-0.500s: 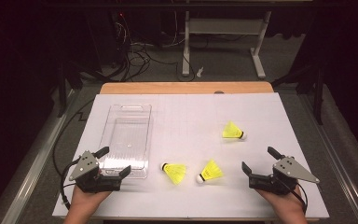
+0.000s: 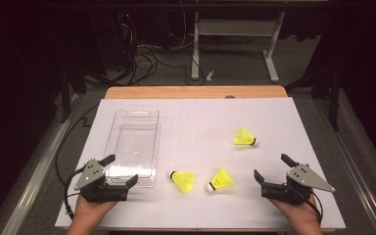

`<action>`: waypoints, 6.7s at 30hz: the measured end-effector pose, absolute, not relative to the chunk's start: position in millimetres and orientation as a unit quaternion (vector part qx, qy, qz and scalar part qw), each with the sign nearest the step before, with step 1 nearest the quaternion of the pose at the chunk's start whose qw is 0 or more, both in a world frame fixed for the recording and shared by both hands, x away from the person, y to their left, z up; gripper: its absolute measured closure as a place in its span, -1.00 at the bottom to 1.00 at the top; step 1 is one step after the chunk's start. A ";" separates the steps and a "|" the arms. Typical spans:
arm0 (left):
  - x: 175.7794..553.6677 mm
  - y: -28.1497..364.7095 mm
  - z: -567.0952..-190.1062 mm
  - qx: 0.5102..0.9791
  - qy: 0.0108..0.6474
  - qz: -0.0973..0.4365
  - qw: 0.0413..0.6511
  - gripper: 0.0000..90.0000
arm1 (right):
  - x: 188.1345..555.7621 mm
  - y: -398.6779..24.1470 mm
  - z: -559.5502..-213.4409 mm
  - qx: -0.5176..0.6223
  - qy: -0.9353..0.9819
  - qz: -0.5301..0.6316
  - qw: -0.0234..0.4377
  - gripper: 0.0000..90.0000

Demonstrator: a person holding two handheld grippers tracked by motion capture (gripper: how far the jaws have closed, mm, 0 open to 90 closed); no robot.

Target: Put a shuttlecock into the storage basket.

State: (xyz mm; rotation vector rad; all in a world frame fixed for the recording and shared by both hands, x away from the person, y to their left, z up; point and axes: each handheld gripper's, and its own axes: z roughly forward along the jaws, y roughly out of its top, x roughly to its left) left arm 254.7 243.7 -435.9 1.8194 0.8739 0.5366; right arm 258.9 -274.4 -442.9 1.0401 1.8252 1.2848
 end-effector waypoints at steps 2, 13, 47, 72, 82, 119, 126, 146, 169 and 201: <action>254.6 243.9 -435.8 0.753 0.362 0.222 0.503 -1.00 | 258.9 -274.4 -442.9 0.398 0.699 0.492 0.334 -1.00; 254.3 245.6 -435.3 0.752 0.363 0.226 0.502 -1.00 | 259.0 -275.0 -442.6 0.399 0.699 0.491 0.335 -1.00; 250.4 290.7 -423.7 0.733 0.415 0.254 0.475 -1.00 | 258.2 -277.6 -441.0 0.398 0.697 0.488 0.343 -1.00; 241.9 296.4 -456.6 0.771 0.439 0.197 0.418 -1.00 | 257.5 -276.3 -441.6 0.399 0.700 0.482 0.344 -1.00; 244.0 299.2 -460.0 0.782 0.447 0.189 0.391 -1.00 | 258.2 -276.3 -442.2 0.398 0.702 0.482 0.342 -1.00; 251.8 290.4 -464.6 0.817 0.466 0.137 0.312 -0.99 | 260.2 -275.0 -444.4 0.396 0.710 0.473 0.339 -1.00; 255.2 290.2 -459.1 0.822 0.481 0.121 0.280 -0.99 | 260.0 -274.4 -444.7 0.395 0.711 0.473 0.338 -1.00; 263.8 290.1 -457.6 0.837 0.497 0.057 0.223 -0.99 | 260.2 -272.2 -445.9 0.394 0.715 0.472 0.334 -1.00; 272.5 287.5 -447.3 0.865 0.485 0.002 0.131 -0.99 | 259.1 -272.8 -446.3 0.395 0.716 0.471 0.331 -1.00; 272.9 244.5 -439.4 0.914 0.398 -0.077 0.011 -0.98 | 258.1 -270.8 -446.4 0.390 0.720 0.470 0.330 -1.00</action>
